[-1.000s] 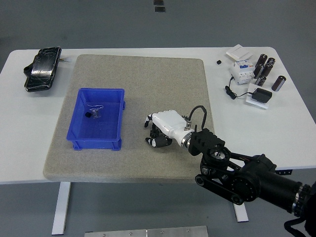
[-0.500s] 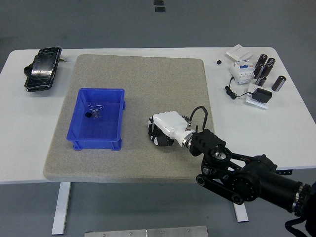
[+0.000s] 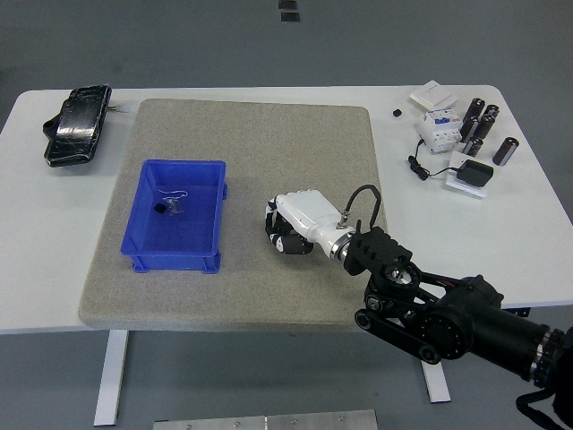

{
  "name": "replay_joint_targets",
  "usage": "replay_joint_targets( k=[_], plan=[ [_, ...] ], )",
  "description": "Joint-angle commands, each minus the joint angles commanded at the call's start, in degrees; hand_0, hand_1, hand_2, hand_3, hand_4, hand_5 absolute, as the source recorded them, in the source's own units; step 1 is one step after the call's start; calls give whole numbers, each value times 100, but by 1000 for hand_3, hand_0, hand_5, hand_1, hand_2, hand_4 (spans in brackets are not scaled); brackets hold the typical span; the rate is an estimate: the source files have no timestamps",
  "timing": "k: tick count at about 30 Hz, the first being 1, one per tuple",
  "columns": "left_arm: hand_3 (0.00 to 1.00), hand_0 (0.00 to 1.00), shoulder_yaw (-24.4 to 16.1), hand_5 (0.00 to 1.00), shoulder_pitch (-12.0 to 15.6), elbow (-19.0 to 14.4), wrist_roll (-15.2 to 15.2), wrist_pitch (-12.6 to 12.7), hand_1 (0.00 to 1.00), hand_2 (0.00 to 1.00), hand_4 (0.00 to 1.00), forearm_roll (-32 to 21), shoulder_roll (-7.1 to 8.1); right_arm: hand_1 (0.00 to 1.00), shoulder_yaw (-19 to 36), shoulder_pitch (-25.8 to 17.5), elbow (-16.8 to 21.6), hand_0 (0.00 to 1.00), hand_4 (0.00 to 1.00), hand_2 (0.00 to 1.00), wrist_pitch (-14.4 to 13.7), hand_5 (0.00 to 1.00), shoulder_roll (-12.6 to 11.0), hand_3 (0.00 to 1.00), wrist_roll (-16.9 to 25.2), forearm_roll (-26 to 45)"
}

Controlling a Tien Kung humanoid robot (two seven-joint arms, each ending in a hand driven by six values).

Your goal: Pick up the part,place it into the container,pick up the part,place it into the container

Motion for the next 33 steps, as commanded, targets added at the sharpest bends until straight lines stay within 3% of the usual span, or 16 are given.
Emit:
replay_joint_targets(
  k=[12,19,24,33],
  plan=[
    [634,679,-38,633,-9,0,46,6,652,627,710,32,31,359,77,396,348,319,219,378,-157,2,398,407,-97,889],
    [634,678,-47,634,-12,0,63,13,652,626,713,23,64,359,-147,495,595,317,220,378,-368,2,634,405,-137,1304],
    [634,677,-36,635,-18,0,71,14,651,626,714,3,65,355,-402,463,577,320,218,377,-516,2,634,402,-103,1613],
    [635,677,-76,638,31,0,67,51,650,627,717,-89,91,360,-803,436,546,350,241,382,-539,2,634,409,-155,1683]
  ],
)
